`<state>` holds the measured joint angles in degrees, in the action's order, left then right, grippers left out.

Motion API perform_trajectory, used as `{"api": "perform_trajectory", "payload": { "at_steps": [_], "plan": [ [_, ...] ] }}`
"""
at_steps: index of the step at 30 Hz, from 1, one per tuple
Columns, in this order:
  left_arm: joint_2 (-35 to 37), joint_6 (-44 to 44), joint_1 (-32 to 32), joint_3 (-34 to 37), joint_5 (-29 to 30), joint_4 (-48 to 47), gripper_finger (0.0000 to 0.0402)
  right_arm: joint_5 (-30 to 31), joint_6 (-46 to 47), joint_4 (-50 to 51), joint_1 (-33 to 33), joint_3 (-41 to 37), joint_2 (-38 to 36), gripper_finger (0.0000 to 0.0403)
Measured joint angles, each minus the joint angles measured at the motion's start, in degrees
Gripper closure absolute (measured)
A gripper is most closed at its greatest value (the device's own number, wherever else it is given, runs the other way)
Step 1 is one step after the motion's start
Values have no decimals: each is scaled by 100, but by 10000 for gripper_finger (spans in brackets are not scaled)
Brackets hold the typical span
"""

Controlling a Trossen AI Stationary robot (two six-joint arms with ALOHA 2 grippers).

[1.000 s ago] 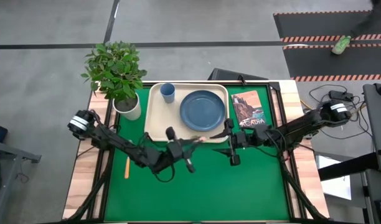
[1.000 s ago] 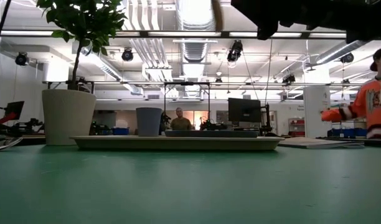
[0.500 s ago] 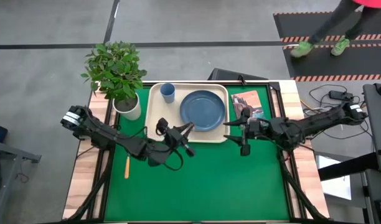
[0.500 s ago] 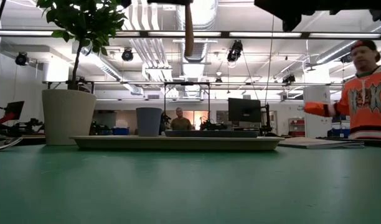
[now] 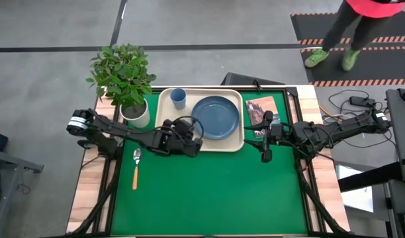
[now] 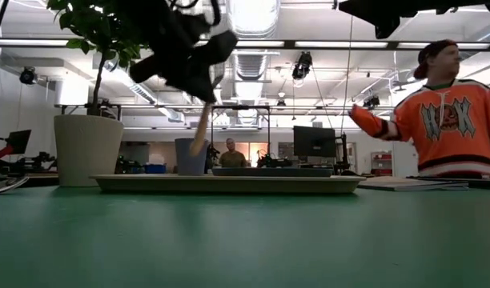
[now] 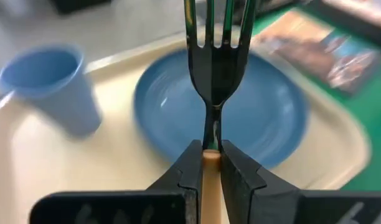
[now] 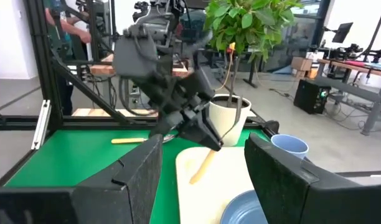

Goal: Pick and place plate/cup/fork/spoon on tray
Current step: Put the orange fork on the white food tray

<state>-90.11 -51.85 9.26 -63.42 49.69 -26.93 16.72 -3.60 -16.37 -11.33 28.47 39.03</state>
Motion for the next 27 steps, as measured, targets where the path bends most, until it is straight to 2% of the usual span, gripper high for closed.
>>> {"api": "perform_trajectory", "payload": {
  "at_steps": [5, 10, 27],
  "plan": [
    [0, -957, -262, 6, -557, -1198, 386, 147, -2, -9, 0, 0, 17, 188],
    [-11, -1380, -499, 76, -867, -1796, 386, 157, 4, -7, 0, 0, 15, 188],
    [-17, -1159, -1448, 205, -1465, -2221, 379, 152, 9, 10, 0, 0, 17, 188]
  ]
}}
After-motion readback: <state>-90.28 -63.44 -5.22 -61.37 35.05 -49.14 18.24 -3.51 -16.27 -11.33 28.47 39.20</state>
